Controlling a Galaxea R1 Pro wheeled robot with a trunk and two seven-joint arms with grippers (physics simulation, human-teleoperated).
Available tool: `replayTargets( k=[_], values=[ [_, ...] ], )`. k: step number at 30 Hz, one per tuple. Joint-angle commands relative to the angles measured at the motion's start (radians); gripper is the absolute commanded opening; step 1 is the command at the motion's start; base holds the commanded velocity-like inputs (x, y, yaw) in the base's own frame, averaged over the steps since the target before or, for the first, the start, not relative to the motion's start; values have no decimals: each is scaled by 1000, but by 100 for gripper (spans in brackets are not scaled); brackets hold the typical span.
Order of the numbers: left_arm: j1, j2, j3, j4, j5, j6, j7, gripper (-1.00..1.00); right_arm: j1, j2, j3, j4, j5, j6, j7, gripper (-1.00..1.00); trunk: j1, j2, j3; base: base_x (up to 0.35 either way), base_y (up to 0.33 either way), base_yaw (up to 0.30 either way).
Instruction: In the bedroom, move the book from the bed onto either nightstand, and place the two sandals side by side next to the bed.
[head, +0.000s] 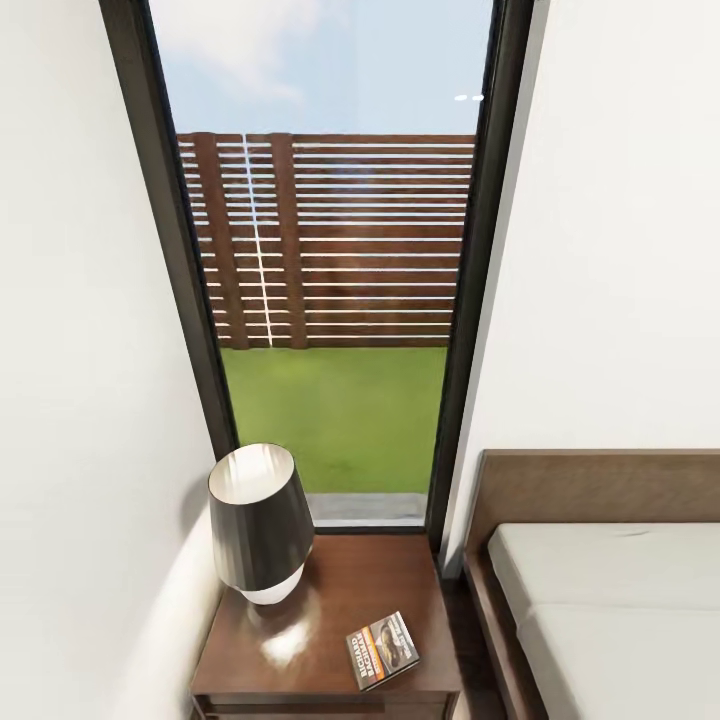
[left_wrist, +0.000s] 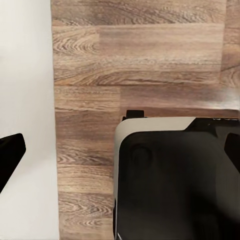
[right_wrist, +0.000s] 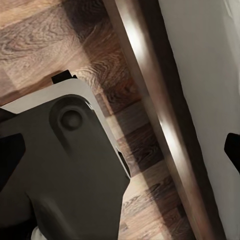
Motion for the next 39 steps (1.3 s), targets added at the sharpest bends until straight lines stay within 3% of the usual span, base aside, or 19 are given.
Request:
replayTargets(
  k=[1,39],
  values=[
    [-1,-1,8,0,-11,-3,0,100,-1,0,-2,1,2,3,-3,100,1,-2,-2,0,0,0],
    [35,-1,8,-1,-14,-2,-1,100,-1,0,-2,1,2,3,-3,100,1,-2,-2,0,0,0]
  ],
)
